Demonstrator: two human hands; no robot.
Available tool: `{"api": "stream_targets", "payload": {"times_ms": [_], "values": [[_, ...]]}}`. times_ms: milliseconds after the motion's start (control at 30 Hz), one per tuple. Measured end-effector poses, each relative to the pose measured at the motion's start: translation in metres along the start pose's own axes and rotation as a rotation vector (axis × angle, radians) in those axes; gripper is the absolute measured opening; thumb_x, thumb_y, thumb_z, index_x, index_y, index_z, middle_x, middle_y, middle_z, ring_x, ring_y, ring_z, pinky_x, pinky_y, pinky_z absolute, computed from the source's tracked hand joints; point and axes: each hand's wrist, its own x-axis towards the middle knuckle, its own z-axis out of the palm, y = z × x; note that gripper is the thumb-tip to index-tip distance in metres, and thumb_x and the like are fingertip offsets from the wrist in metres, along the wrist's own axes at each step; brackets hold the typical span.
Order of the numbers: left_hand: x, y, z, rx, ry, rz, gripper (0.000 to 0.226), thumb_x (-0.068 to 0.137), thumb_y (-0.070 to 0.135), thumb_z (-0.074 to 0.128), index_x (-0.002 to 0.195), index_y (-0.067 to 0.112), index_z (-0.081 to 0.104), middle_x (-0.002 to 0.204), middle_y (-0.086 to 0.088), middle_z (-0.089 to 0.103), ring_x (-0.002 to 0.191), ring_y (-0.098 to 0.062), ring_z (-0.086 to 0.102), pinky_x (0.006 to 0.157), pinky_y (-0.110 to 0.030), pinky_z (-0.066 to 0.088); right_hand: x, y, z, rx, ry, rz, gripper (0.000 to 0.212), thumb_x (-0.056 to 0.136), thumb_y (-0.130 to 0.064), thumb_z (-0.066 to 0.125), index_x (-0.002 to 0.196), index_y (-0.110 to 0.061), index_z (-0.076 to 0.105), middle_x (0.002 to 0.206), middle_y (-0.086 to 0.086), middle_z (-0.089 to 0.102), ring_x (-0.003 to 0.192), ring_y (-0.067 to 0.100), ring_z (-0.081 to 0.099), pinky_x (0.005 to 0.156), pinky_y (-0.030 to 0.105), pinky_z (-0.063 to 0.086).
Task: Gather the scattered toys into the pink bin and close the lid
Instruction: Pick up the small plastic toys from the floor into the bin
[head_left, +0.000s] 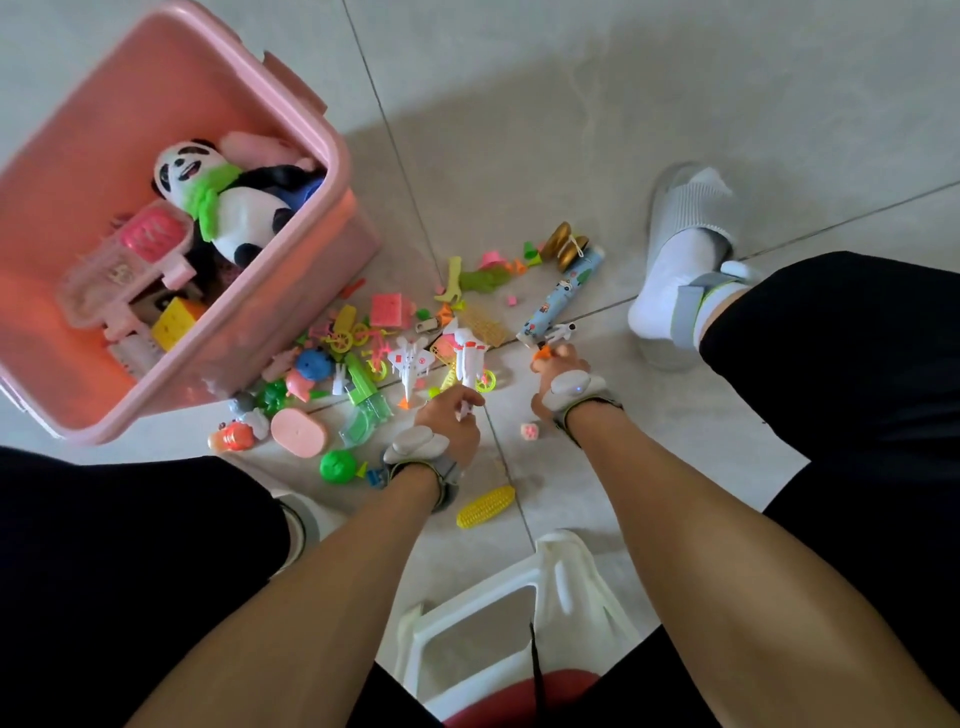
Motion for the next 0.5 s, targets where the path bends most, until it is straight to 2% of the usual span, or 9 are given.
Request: {"api": "stream_targets", "payload": {"times_ms": [100, 167, 233, 300, 367, 500], "values": [[0.0, 0.003, 0.001, -0.075, 0.112, -0.01, 0.054, 0.077, -0.01, 0.055, 0.066, 0.043, 0.056, 0.067, 0.019, 0.055, 0.061, -0.014, 0.054, 0.056, -0.022, 0.044, 0.001, -0.004, 0.006, -0.044, 0.053, -0.006, 0.046, 0.089, -0.01, 0.05, 0.135, -0.013, 0.047, 0.144, 0.014, 0.032, 0.133, 0.032, 0.032, 0.11, 0.036, 0.033], [0.001, 0.005, -0.003, -0.095, 0.041, -0.037, 0.04, 0.08, -0.007, 0.054, 0.074, 0.032, 0.063, 0.071, 0.018, 0.055, 0.06, -0.013, 0.054, 0.052, -0.016, 0.044, 0.001, -0.005, 0.01, -0.034, 0.093, 0.001, 0.039, 0.088, -0.01, 0.049, 0.127, -0.012, 0.052, 0.14, 0.015, 0.036, 0.127, 0.031, 0.039, 0.107, 0.035, 0.037], [0.002, 0.004, -0.008, -0.096, -0.015, -0.042, 0.027, 0.082, -0.003, 0.057, 0.086, 0.022, 0.067, 0.077, 0.011, 0.056, 0.063, -0.012, 0.054, 0.055, -0.011, 0.044, 0.0, -0.006, 0.012, 0.003, 0.118, 0.041, 0.036, 0.087, -0.01, 0.05, 0.123, -0.012, 0.055, 0.138, 0.016, 0.033, 0.118, 0.031, 0.048, 0.104, 0.034, 0.041], [0.0, 0.003, -0.014, -0.103, -0.031, -0.046, 0.023, 0.083, 0.001, 0.061, 0.089, 0.022, 0.066, 0.081, 0.009, 0.056, 0.065, -0.012, 0.054, 0.058, -0.014, 0.045, -0.002, -0.008, 0.012, 0.026, 0.141, 0.067, 0.034, 0.087, -0.01, 0.052, 0.12, -0.012, 0.057, 0.136, 0.015, 0.035, 0.113, 0.031, 0.053, 0.099, 0.033, 0.044], [-0.001, 0.001, -0.016, -0.092, -0.039, -0.043, 0.022, 0.083, 0.002, 0.062, 0.089, 0.024, 0.065, 0.08, 0.01, 0.054, 0.063, -0.008, 0.052, 0.055, -0.009, 0.041, -0.003, -0.01, 0.011, 0.051, 0.154, 0.066, 0.032, 0.085, -0.01, 0.055, 0.116, -0.013, 0.059, 0.13, 0.013, 0.041, 0.111, 0.03, 0.055, 0.095, 0.032, 0.045], [-0.003, -0.006, -0.019, -0.102, -0.065, -0.07, 0.026, 0.085, 0.001, 0.058, 0.086, 0.026, 0.064, 0.082, 0.006, 0.057, 0.06, -0.013, 0.052, 0.053, -0.02, 0.042, -0.007, -0.014, 0.009, 0.081, 0.151, 0.048, 0.026, 0.084, -0.009, 0.051, 0.106, -0.016, 0.064, 0.118, 0.009, 0.06, 0.11, 0.026, 0.056, 0.087, 0.029, 0.046]]}}
